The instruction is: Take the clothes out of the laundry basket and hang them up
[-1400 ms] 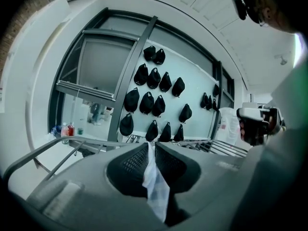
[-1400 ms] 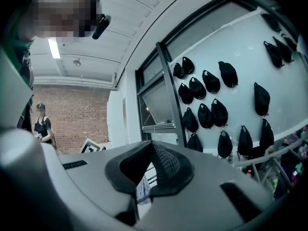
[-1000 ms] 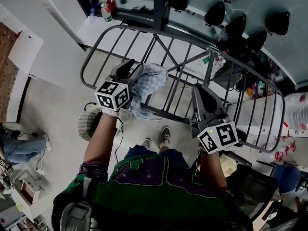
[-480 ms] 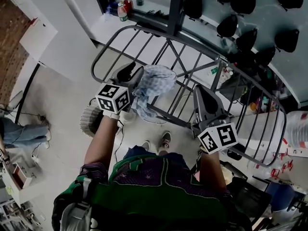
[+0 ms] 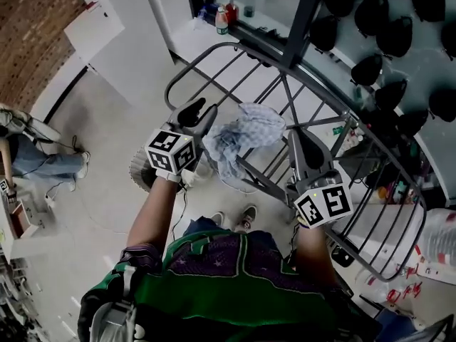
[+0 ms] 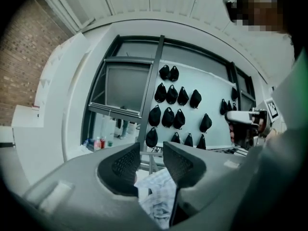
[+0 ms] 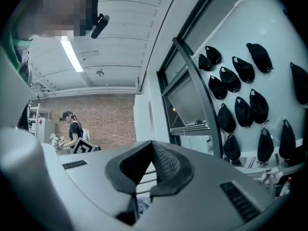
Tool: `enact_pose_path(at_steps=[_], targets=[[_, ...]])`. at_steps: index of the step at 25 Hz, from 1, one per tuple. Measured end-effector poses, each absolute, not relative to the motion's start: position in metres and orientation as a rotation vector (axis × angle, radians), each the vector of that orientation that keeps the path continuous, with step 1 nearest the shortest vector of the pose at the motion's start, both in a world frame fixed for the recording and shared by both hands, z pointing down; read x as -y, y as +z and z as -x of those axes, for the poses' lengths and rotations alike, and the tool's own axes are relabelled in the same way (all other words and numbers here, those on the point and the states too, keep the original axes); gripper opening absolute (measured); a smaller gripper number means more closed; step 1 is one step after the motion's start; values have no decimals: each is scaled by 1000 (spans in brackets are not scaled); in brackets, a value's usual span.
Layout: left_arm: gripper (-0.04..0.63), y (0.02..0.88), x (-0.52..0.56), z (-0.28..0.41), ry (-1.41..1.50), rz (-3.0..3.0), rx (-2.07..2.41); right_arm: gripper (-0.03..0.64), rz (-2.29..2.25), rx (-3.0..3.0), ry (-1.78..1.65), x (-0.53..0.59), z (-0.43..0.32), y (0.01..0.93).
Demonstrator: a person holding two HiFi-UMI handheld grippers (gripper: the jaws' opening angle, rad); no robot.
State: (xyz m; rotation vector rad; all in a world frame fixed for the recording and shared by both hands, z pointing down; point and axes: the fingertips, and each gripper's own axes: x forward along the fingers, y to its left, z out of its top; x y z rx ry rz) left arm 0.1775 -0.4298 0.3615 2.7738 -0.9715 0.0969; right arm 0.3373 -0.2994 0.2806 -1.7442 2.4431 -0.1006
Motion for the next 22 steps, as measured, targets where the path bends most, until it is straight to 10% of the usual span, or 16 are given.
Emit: enact_pose_path(at_steps=[22], targets=[[156,359,421,38,66,-2641,1261,1,1464,-2638,-102,342,-146,271]])
